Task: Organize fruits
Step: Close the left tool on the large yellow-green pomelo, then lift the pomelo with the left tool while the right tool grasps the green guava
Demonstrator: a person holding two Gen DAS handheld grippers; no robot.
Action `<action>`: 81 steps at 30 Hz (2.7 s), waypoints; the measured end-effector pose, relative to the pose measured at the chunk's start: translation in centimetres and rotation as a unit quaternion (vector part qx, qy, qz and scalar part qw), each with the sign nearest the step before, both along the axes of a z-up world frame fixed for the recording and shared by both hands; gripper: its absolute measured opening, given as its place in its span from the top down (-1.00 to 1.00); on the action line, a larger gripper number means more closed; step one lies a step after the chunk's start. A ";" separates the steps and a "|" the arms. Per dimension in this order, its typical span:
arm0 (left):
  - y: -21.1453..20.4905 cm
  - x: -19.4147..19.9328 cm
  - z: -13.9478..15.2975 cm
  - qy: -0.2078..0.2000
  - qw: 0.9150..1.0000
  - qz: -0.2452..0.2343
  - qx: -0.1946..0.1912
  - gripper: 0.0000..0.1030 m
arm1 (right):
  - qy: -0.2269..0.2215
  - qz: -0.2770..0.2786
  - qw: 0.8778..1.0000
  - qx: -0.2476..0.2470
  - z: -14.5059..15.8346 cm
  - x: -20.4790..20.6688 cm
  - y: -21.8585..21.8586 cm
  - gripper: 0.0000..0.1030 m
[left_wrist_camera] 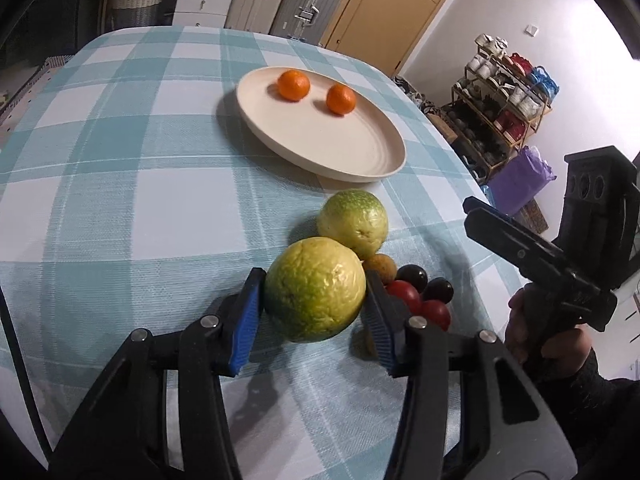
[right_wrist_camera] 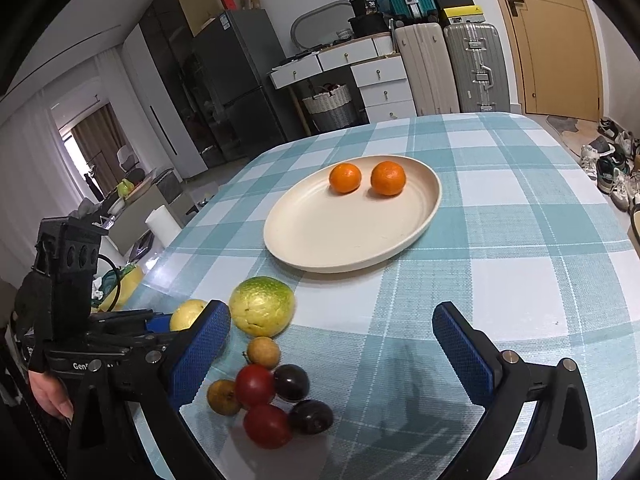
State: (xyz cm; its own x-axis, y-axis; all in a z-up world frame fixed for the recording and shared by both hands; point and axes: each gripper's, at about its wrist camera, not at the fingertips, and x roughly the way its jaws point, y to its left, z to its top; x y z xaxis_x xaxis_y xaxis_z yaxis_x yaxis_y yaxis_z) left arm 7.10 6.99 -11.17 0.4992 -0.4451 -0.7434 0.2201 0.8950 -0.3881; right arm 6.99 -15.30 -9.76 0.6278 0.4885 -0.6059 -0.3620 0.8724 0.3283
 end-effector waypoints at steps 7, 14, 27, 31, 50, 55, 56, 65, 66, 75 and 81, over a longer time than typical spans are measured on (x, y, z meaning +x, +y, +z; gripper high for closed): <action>2.5 -0.6 0.5 0.002 1.000 0.024 0.008 0.11 | 0.016 0.016 1.000 0.001 0.1 0.6 1.5 -1.00; 4.7 -0.7 0.8 0.001 0.999 0.043 -0.006 0.11 | 0.028 0.040 0.998 -0.031 -0.7 1.1 4.4 -1.00; 6.0 -0.3 -0.1 0.013 0.998 0.055 -0.021 0.11 | 0.073 0.052 0.995 -0.048 -2.5 3.3 7.5 -1.00; 5.9 -0.3 -0.5 0.017 0.998 0.056 -0.023 0.11 | 0.082 0.054 0.994 -0.050 -2.9 3.7 8.0 -1.00; 5.6 -0.2 -0.2 0.018 0.998 0.060 -0.020 0.11 | 0.085 0.057 0.995 -0.007 -2.8 3.7 7.4 -0.06; 5.3 0.0 0.4 0.010 0.998 0.063 -0.016 0.11 | 0.076 0.052 0.996 0.005 -2.2 3.4 6.2 -0.06; 5.2 0.0 0.5 0.009 0.998 0.062 -0.016 0.11 | 0.075 0.050 0.996 0.008 -2.1 3.4 6.0 -0.06; 3.7 1.1 1.7 0.001 0.999 0.050 -0.009 0.11 | 0.062 0.046 0.997 0.018 -1.0 3.4 4.4 0.00; 3.7 1.1 1.7 0.000 0.999 0.050 -0.010 0.11 | 0.062 0.049 0.997 0.020 -1.2 3.3 4.4 0.00; 5.0 0.9 1.2 0.010 0.998 0.069 -0.010 0.11 | 0.065 0.072 0.995 0.008 -1.5 3.8 6.3 -0.19; 5.5 0.7 0.6 0.015 0.997 0.070 -0.015 0.11 | 0.086 0.074 0.994 0.003 -2.1 4.8 7.8 -0.28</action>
State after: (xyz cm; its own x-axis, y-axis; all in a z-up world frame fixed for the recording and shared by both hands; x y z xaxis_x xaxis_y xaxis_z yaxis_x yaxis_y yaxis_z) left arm 7.79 12.47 -10.55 0.5362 -0.3947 -0.7461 0.0809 0.9039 -0.4201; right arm 11.82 -7.50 -11.83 0.4365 0.5714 -0.6949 -0.4243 0.8118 0.4011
